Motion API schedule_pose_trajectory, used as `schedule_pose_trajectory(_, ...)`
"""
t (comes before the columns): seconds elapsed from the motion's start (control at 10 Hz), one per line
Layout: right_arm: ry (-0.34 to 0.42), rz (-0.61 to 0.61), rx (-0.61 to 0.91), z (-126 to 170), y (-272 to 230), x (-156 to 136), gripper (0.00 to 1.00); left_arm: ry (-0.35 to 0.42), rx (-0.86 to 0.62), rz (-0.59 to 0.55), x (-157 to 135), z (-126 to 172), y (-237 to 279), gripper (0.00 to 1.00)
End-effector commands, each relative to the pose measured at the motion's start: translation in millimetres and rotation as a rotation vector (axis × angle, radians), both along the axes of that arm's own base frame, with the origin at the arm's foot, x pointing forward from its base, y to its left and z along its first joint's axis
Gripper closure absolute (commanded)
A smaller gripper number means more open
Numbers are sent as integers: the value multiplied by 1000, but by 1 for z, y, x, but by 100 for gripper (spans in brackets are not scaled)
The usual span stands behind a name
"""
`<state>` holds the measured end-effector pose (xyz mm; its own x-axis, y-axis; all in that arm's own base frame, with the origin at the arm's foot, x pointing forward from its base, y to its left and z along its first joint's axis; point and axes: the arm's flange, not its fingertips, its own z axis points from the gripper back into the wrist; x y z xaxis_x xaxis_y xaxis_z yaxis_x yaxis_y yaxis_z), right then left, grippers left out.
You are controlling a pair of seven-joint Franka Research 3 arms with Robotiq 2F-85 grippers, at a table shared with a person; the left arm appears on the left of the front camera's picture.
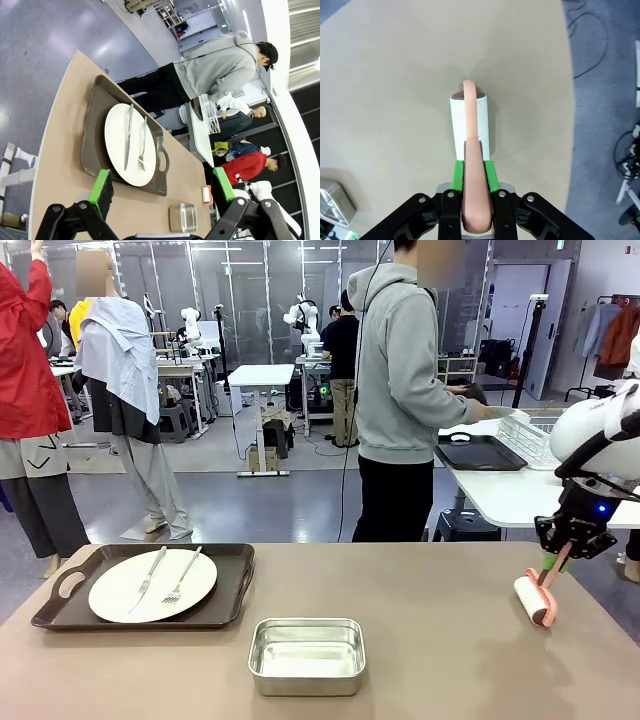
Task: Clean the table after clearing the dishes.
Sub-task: When the left (or right) Handle tray is removed, use the left hand (or right hand) to clean the left (or right) side of the table with the Lint Roller.
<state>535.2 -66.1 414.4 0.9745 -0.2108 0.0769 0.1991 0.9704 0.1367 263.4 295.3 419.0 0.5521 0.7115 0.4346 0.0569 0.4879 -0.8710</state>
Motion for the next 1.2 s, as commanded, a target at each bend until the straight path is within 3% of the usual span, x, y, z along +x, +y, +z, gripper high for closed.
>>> schedule_pose_trajectory(0.0,-40,-12,-79,12,20,-28,79,-18,-10,0,-1,1,2,0)
schedule_pose_trajectory(0.2,-115,40,-123,46,39,-65,79,-18,-10,0,-1,1,2,0)
schedule_pose_trajectory(0.4,-182,74,-135,62,55,-91,79,-18,-10,0,-1,1,2,0)
schedule_pose_trajectory(0.5,-100,82,-104,51,34,-56,79,-18,-10,0,-1,1,2,0)
schedule_pose_trajectory(1.1,-100,82,-104,51,34,-56,79,-18,-10,0,-1,1,2,0)
